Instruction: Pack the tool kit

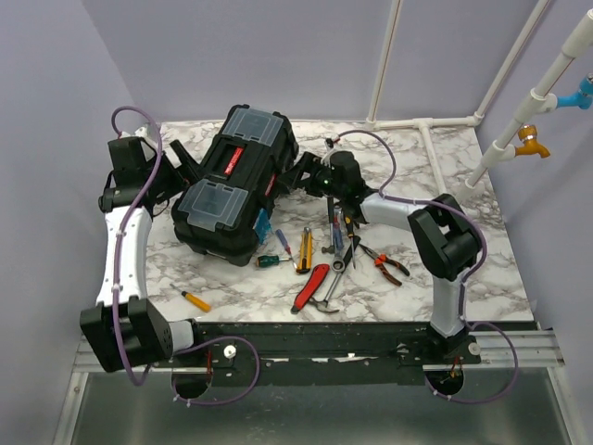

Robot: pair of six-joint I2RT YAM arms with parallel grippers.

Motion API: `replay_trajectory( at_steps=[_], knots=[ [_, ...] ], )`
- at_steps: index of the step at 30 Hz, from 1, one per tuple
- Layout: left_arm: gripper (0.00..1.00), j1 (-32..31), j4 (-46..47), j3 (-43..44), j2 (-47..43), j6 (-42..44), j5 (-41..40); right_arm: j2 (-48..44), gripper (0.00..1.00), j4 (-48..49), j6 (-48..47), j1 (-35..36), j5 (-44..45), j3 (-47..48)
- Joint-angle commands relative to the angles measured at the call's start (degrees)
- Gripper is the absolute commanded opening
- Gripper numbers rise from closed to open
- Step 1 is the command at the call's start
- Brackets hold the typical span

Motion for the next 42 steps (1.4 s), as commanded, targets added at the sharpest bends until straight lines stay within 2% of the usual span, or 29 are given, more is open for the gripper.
replay_trajectory(
  at_steps=[1,5,9,11,14,17,23,27,30,32,35,38,42],
  knots=[
    [0.96,-1.76,-1.49,-2.44,-10.19,-0.27,-14.52,-9.01,0.89,-9.21,-0.81,0.61,4.78,-5.60],
    [0.96,-6.84,0.01,-4.43,-18.92,1.15,-22.34,-15.82,0.94,-17.02,0.47,1.88,10.04,-10.47],
    [0.99,-7.88,0.15,-7.02,-21.43,0.36,-19.25,-21.53,0.98,-9.19,7.02,2.42,5.94,-20.43],
    [0.99,-7.88,-1.78,-7.63,-21.18,-1.90,-21.25,-22.57,0.99,-6.43,11.10,3.46,5.73,-23.67],
    [0.99,-7.88,-5.61,-8.06,-21.16,-6.09,-26.82,-21.98,1.00,-5.84,14.96,6.40,6.36,-23.98],
    [0.98,-7.88,-4.63,-11.71,-23.21,-9.54,-26.04,-20.11,1.00,-2.61,17.85,9.42,5.92,-23.88],
    [0.98,-7.60,7.56,-22.62,-30.85,-12.33,-24.95,-15.44,1.00,9.70,24.04,13.73,5.63,-25.62],
    [0.99,-7.54,16.84,-29.25,-32.39,-13.44,-23.44,-12.53,1.00,8.44,23.50,16.35,6.88,-22.16],
    [0.99,-7.58,17.03,-29.12,-29.11,-12.12,-24.83,-10.25,1.00,8.79,24.19,17.15,7.43,-20.90],
    [0.99,-7.54,15.74,-28.05,-27.32,-10.74,-26.33,-8.92,1.00,13.93,26.18,17.23,7.82,-22.42],
    [0.98,-7.53,18.65,-29.17,-27.21,-10.08,-26.06,-7.25,1.00,19.59,27.93,17.26,8.09,-23.69],
    [0.98,-7.54,19.16,-29.13,-28.12,-9.90,-26.82,-7.97,1.00,24.33,28.24,17.25,9.23,-25.76],
    [0.98,-7.06,17.49,-26.45,-28.50,-9.35,-28.78,-10.46,1.00,25.12,26.82,17.24,11.88,-27.31]
  ],
)
